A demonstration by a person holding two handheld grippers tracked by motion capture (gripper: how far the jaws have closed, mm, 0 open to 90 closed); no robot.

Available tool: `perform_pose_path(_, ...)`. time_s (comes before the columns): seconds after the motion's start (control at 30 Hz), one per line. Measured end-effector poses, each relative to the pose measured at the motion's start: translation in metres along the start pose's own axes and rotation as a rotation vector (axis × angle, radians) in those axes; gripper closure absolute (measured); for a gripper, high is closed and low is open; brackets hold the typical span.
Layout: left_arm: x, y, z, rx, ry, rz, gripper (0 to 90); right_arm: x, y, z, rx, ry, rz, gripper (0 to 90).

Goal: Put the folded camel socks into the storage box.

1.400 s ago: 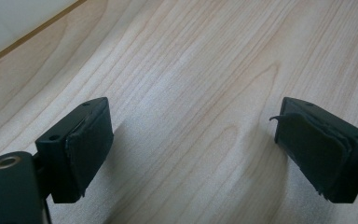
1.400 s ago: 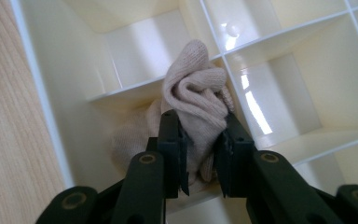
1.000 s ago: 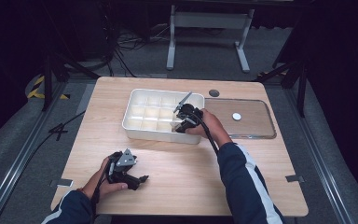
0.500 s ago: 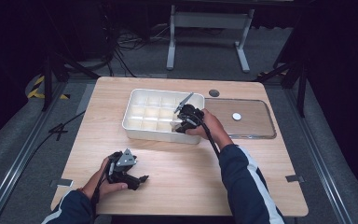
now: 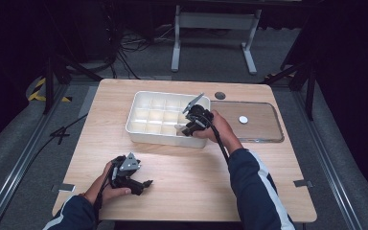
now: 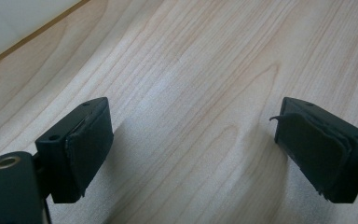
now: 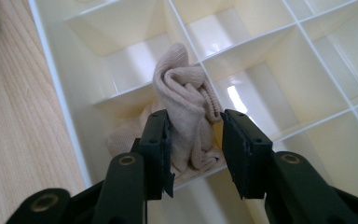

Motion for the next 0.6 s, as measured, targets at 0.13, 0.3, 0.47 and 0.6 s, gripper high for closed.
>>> perform_pose_path(0.13,0.0,0.0,0.0,0.0,0.0,0.0,11.5,-0.005,0.0,-0.003,-0.013,0.025,0.025,62.4)
perform_pose_path(0.3,0.0,0.0,0.0,0.0,-0.001,-0.002,11.4,-0.015,-0.003,-0.008,-0.013,0.062,0.059,58.8)
perform_pose_path(0.47,0.0,0.0,0.0,0.0,-0.009,0.001,11.4,-0.024,-0.003,-0.011,-0.007,0.106,0.066,59.0)
perform_pose_path(0.6,0.0,0.0,0.0,0.001,-0.008,0.0,11.4,-0.03,-0.006,-0.01,-0.009,0.131,0.069,60.5)
Point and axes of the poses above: each handheld gripper's, and its own axes: x roughly forward along the jaws, z roughly out of its underside, y roughly to its right, the point moved 10 cm from there along x, roughly forward along the jaws, and after that the axes turned 3 degrees about -x, right-handed, at the moved point
